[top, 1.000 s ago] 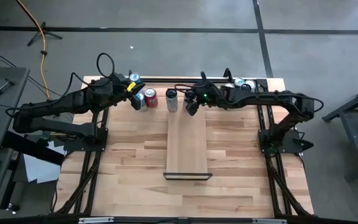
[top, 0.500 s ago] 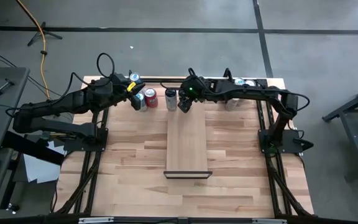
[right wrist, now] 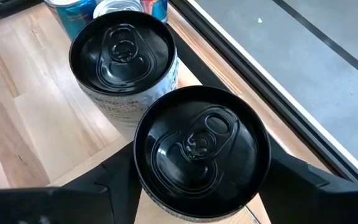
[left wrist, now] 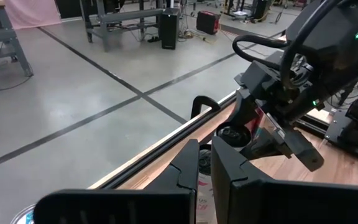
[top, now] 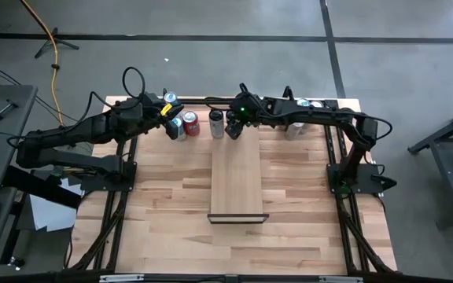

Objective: Place canned beverage on shelf
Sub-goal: Put the left white-pink soda can on the shelf aligned with the other white-pink soda can

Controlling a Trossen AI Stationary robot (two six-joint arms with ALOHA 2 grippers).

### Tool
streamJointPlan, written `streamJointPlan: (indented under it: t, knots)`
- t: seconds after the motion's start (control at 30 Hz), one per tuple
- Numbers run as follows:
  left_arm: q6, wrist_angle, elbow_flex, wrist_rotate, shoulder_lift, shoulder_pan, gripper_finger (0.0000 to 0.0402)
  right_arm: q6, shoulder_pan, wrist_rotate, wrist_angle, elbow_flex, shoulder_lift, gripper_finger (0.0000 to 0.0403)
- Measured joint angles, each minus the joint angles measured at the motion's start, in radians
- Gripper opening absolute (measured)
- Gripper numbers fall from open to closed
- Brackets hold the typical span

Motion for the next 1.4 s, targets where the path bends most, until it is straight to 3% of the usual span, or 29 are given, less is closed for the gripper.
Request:
streamJointPlan:
  t: [0.3, 0.7, 0.87, 1.4]
  knots:
    - [-0.008, 0.000, 0.000, 0.001, 0.000, 0.000, 0.0000, -0.019, -0.003, -0.010, 0.002, 0.000, 0.000, 0.0277]
    - [-0.023, 0.000, 0.000, 0.023, 0.000, 0.000, 0.0000, -0.029, -0.013, -0.038, -0.008, 0.000, -0.004, 0.0281]
    - [-0.035, 0.000, 0.000, 0.023, 0.000, 0.000, 0.0000, -0.106, -0.015, -0.101, -0.021, 0.000, -0.005, 0.0282]
    - [-0.035, 0.000, 0.000, 0.023, 0.000, 0.000, 0.0000, -0.166, -0.049, -0.100, -0.044, 0.014, -0.006, 0.0282]
